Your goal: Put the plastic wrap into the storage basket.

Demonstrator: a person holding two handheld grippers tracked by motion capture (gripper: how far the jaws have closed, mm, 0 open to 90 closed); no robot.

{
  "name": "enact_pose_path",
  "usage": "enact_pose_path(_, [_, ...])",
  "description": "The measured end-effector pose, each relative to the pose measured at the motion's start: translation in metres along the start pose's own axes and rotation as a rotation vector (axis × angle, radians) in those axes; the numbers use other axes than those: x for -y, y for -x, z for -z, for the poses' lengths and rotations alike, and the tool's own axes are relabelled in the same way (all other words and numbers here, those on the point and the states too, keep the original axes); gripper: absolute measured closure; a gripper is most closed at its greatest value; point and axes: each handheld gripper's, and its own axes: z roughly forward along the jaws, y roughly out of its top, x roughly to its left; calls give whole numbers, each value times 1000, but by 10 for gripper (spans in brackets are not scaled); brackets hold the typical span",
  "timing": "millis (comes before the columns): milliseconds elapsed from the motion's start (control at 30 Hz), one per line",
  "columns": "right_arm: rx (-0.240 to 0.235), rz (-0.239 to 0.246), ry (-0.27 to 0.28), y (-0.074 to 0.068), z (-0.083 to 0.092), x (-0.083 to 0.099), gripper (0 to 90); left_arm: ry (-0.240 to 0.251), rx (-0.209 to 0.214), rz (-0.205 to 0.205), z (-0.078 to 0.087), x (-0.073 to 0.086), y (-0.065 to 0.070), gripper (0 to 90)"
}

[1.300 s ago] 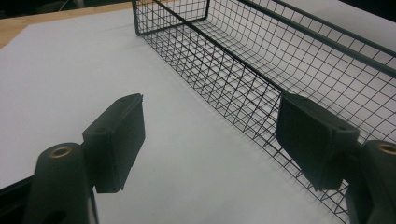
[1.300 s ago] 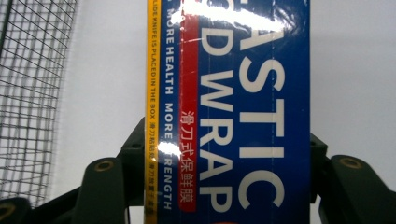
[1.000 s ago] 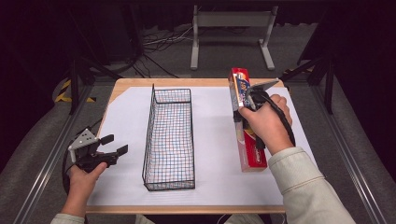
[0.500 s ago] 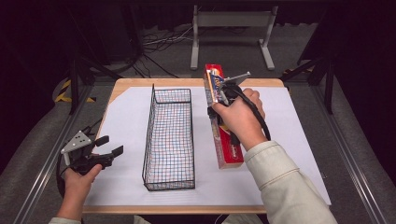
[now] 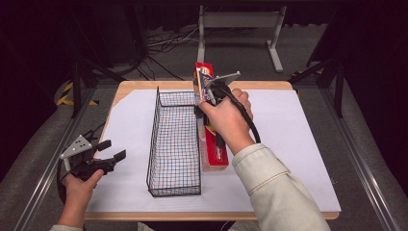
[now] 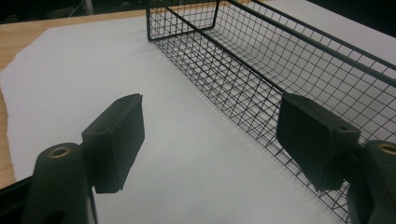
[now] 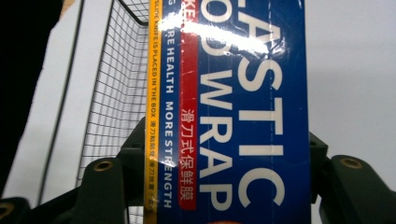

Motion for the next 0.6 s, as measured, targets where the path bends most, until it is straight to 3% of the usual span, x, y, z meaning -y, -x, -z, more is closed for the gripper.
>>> enact_pose_path(67, [-35, -34, -6, -3, 0, 0, 407, 2, 5, 1, -1, 0, 0, 242])
enact_pose_path(233, [-68, -43, 8, -11, -2, 1, 407, 4, 11, 2, -5, -2, 0, 242])
enact_pose_path(600, [-47, -68, 25, -26, -24, 4, 407, 1, 29, -8, -14, -6, 1, 243])
